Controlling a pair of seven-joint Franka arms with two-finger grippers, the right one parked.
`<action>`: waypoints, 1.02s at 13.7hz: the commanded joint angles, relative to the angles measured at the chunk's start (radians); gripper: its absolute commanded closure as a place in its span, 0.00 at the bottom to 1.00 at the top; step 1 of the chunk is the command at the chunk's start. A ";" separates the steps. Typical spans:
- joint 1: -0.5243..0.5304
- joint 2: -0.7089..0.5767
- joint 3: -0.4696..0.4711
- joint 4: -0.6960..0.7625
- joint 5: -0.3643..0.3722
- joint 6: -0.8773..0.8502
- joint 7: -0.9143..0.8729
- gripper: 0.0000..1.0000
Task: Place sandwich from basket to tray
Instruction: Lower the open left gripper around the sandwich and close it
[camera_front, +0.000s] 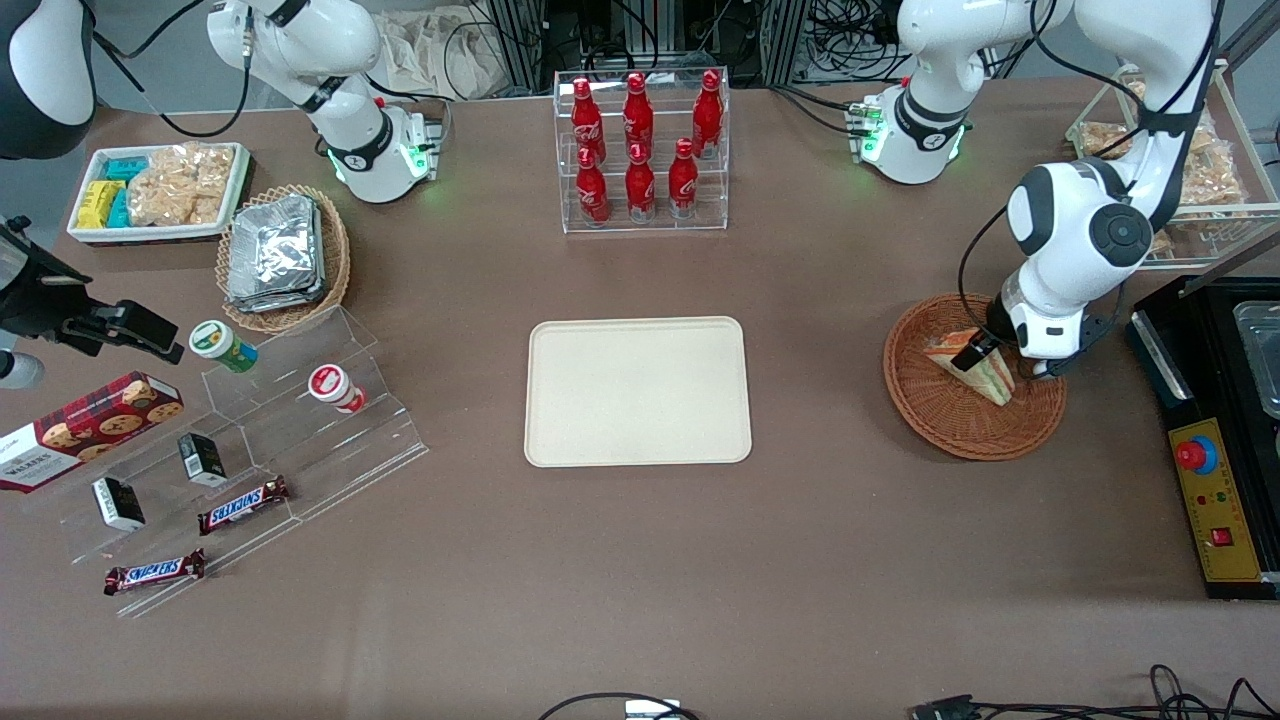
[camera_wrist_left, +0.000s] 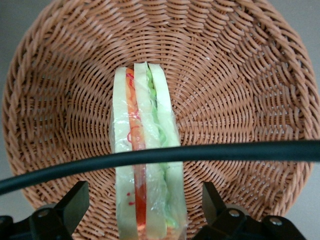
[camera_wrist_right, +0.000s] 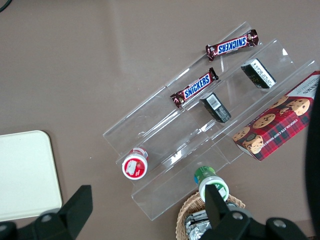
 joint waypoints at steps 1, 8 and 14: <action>0.003 0.012 -0.001 -0.012 0.000 0.033 -0.008 0.00; 0.020 0.010 0.005 -0.007 0.006 0.031 0.006 0.70; 0.031 -0.129 0.003 0.030 0.010 -0.148 0.133 0.99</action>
